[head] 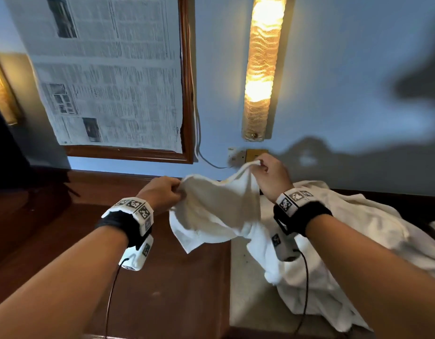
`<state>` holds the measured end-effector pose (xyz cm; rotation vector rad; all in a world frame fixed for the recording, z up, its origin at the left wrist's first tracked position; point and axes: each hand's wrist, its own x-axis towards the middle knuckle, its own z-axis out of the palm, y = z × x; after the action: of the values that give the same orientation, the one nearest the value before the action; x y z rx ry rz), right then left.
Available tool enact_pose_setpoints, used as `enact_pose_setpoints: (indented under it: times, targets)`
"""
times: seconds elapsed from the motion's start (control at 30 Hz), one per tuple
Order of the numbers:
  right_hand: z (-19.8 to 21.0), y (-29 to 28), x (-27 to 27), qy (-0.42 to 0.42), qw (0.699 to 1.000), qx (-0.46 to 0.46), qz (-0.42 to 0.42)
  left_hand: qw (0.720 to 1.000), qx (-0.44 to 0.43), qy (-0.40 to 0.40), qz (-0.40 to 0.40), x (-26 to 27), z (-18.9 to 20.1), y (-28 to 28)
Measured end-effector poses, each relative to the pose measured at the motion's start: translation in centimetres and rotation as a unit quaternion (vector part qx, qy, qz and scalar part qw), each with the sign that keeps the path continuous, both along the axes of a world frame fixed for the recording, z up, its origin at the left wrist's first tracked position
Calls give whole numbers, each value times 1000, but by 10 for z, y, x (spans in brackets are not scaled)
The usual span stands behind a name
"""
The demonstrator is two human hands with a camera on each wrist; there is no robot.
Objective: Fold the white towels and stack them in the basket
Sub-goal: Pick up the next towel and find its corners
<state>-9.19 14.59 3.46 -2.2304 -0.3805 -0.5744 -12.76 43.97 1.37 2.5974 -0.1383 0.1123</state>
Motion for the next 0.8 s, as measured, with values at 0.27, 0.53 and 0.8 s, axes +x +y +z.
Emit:
enact_pose_setpoints:
  times: [0.27, 0.53, 0.8]
  targets:
    - [18, 50, -6, -56, 989, -56, 122, 930, -347, -91, -78, 8, -1, -80]
    - [10, 5, 14, -18, 985, -123, 120, 934, -313, -165, -44, 29, 38, -98]
    - [21, -11, 54, -16, 989, -78, 121, 965, -241, 3, -106, 46, 45, -93]
